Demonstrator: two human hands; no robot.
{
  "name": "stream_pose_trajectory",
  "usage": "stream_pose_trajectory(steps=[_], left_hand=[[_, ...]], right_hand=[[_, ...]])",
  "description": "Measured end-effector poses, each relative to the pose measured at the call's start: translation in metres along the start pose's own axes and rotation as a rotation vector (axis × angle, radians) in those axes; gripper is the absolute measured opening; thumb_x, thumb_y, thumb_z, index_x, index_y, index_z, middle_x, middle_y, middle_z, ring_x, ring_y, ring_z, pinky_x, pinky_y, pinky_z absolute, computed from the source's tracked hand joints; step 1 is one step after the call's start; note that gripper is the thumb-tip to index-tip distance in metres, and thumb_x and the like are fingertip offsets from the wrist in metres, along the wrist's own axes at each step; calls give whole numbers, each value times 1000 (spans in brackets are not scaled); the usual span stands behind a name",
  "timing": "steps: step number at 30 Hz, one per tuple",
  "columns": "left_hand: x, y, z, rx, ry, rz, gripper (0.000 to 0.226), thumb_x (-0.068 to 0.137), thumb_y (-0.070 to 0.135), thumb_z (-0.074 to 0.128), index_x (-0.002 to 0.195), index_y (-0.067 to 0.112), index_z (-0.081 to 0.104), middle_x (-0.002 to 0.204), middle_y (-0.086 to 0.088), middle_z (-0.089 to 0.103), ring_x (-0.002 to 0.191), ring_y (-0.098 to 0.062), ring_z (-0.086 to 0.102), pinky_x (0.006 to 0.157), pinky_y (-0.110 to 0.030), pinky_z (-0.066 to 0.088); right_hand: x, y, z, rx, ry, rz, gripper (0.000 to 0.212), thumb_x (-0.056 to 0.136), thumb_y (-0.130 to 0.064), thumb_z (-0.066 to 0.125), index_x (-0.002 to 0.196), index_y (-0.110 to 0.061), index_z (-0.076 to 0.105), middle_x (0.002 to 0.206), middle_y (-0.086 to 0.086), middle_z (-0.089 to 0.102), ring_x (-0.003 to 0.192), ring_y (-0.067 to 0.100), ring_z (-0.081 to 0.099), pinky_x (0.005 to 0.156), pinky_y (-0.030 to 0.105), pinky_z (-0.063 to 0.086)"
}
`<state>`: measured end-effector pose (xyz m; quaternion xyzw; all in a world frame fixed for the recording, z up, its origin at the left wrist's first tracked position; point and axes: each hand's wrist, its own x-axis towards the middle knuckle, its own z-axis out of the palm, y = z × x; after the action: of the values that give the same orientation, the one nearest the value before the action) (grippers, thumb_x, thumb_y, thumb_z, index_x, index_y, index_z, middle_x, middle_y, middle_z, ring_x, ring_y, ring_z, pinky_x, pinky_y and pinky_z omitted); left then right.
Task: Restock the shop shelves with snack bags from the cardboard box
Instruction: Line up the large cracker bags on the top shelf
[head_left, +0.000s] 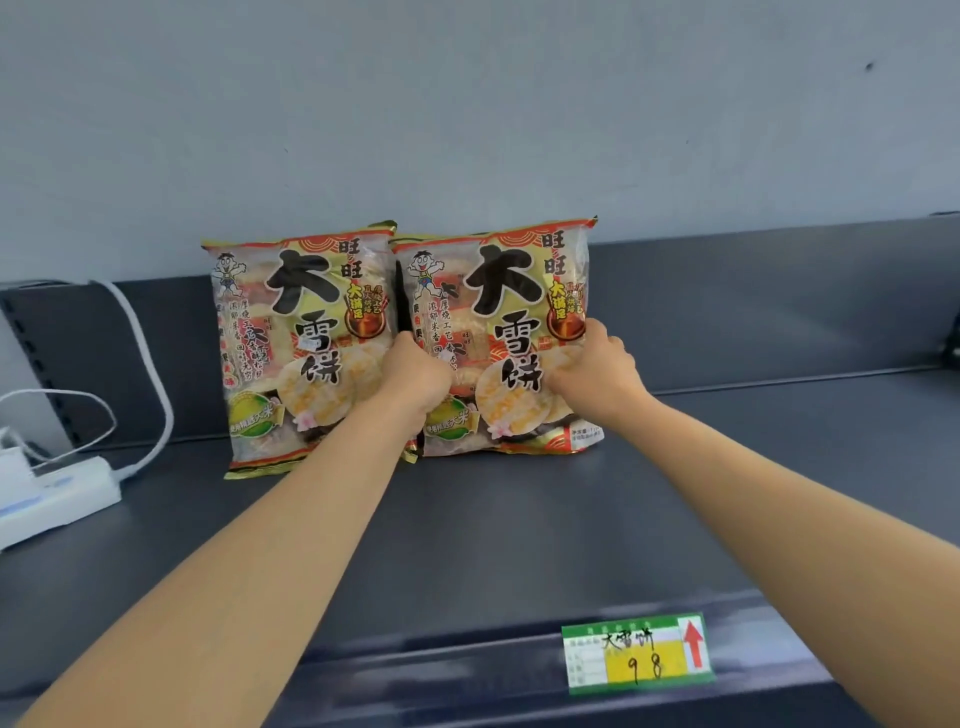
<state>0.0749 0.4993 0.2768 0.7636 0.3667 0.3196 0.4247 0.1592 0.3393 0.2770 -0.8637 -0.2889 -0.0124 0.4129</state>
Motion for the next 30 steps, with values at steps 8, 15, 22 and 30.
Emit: stream_pose_trajectory(steps=[8, 15, 22, 30], left_hand=[[-13, 0, -12, 67, -6, -6, 47, 76, 1, 69, 120, 7, 51, 116, -11, 61, 104, -30, 59, 89, -44, 52], [-34, -3, -15, 119, -22, 88, 45, 84, 5, 64, 125, 7, 45, 118, -9, 56, 96, -20, 53, 76, -31, 45], [-44, -1, -15, 159, 0, 80, 45, 86, 7, 63, 127, 7, 45, 124, -12, 56, 109, -27, 56, 89, -39, 50], [-97, 24, 4, 178, 86, 344, 46, 87, 15, 62, 130, 14, 46, 134, -8, 41, 122, -27, 44, 102, -41, 41]], right_hand=[[-10, -4, -1, -64, -23, 28, 55, 87, -22, 55, 134, -9, 31, 129, 17, 46, 118, 39, 43, 99, 48, 41], [-25, -2, -1, -61, -41, 20, 57, 86, -27, 57, 134, -9, 32, 127, 15, 48, 109, 34, 52, 87, 43, 49], [-42, -7, 2, -12, -102, 1, 46, 86, -9, 49, 130, -6, 35, 108, 15, 56, 89, 29, 58, 60, 31, 46], [-72, 10, -27, -65, -51, -111, 54, 90, -16, 53, 142, -12, 38, 132, 9, 52, 95, 22, 56, 76, 30, 47]])
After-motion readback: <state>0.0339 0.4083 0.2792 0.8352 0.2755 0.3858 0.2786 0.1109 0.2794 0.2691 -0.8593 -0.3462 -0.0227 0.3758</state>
